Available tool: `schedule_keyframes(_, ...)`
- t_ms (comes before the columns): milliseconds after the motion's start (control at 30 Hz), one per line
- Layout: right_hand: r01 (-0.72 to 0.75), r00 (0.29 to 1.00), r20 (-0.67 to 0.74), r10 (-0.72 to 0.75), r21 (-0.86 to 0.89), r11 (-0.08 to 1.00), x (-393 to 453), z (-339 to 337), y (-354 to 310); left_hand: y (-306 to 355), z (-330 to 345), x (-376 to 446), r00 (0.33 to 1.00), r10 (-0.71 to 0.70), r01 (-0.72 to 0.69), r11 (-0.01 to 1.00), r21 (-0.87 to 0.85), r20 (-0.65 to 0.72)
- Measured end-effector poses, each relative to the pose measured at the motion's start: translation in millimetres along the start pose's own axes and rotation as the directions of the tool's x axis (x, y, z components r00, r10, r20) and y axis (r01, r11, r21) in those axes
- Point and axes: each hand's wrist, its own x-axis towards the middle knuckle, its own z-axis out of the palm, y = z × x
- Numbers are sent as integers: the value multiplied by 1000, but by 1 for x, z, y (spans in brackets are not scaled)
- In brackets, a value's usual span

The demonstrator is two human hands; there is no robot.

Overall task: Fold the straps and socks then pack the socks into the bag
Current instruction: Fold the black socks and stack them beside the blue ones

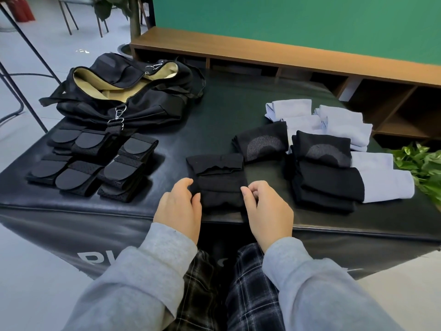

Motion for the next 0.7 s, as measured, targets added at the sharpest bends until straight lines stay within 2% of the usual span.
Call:
schedule_keyframes(167,32,999,-35,-32,21,999,-1,1,1,0,0,3,1000,1,-2,999,53,3)
schedule_keyframes(233,80,992,-99,-77,21,997,-3,4,2,-5,3,1,990,140,-137,983,121,-19)
schedule_keyframes(333,142,977,-169,-132,52,988,-5,7,4,-4,11,-5,911,410,-392,896,210,-50)
schedule_keyframes(400,184,966,-198,-166,72,980,-6,8,6,0,16,-9,862,506,-494,842,218,-2)
schedule_keyframes(567,204,976,-91,-196,84,975,-8,4,7,3,16,-9,883,457,-469,855,224,105)
schedule_keyframes(700,203,978,-80,-192,165,965,-10,1,8,0,15,-5,884,464,-461,847,265,54)
